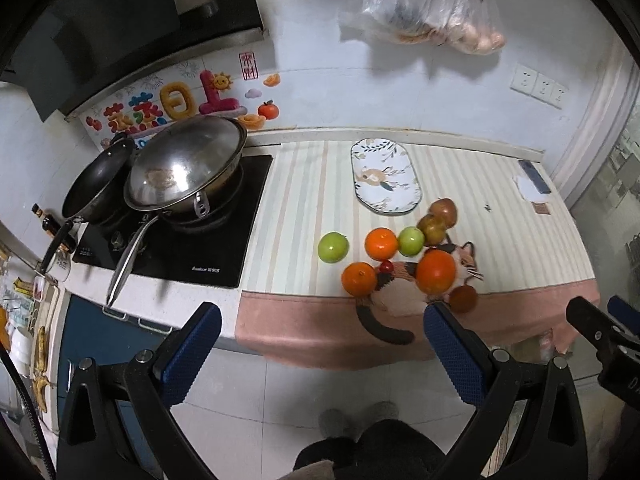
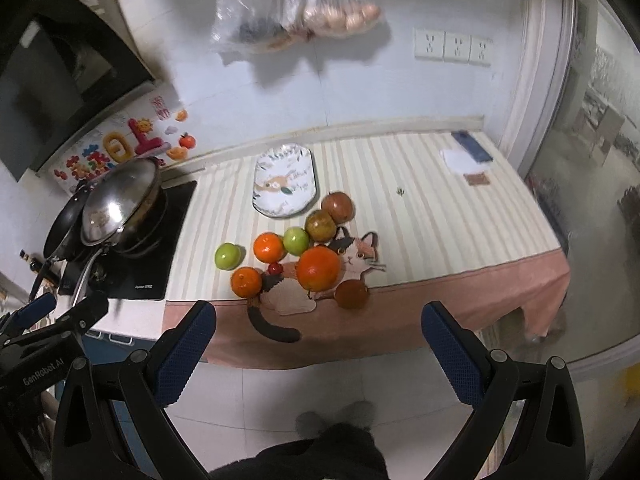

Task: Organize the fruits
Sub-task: 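Grasp a tangerine with the left tool while the right tool grasps a large orange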

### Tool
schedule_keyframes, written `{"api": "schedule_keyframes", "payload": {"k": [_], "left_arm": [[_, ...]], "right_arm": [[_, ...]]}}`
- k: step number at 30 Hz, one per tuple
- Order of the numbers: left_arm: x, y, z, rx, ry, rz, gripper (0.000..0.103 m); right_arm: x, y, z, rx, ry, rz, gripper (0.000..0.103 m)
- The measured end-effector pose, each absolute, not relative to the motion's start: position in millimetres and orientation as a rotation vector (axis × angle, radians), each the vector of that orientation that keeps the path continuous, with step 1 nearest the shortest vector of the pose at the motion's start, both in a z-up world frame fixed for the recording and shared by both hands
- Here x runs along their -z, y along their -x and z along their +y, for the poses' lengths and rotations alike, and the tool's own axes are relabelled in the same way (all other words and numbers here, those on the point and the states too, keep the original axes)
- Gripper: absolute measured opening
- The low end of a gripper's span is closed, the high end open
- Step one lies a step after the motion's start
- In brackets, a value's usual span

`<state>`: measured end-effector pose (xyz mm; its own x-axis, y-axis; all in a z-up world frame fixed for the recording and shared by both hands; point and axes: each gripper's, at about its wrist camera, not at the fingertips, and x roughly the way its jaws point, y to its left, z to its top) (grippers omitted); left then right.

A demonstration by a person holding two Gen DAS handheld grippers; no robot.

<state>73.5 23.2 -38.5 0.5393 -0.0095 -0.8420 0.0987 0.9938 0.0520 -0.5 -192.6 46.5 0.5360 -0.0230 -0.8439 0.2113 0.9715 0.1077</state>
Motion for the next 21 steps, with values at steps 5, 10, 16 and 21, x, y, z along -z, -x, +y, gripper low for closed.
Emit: {"api": "schedule_keyframes", "payload": {"k": [5,10,16,21], "left_arm": [[88.6,-122.2,30.3,0.065,-0.027,1.163,0.103],[152.3,-175.0,19.4,0.038,0.040,1.324,0.101],[222.0,-229.6,-0.2,-0.012,0.088,1.480,0.092],[272.8,-253.2,-11.8,-0.020,0.115,1.603,0.091]], "right_arm": [[16.2,-56.9,-210.2,0.123,-0.279,1.124,0.103],[94.8,-132.2,-234.4,0.056,-0.391,1.267,0.103],[179.5,-214.6,-243.6,-0.020,-0.382,1.471,0.103],[235.4,-248.5,-237.7,-0.044,-0.338,1.619,0.103]]}}
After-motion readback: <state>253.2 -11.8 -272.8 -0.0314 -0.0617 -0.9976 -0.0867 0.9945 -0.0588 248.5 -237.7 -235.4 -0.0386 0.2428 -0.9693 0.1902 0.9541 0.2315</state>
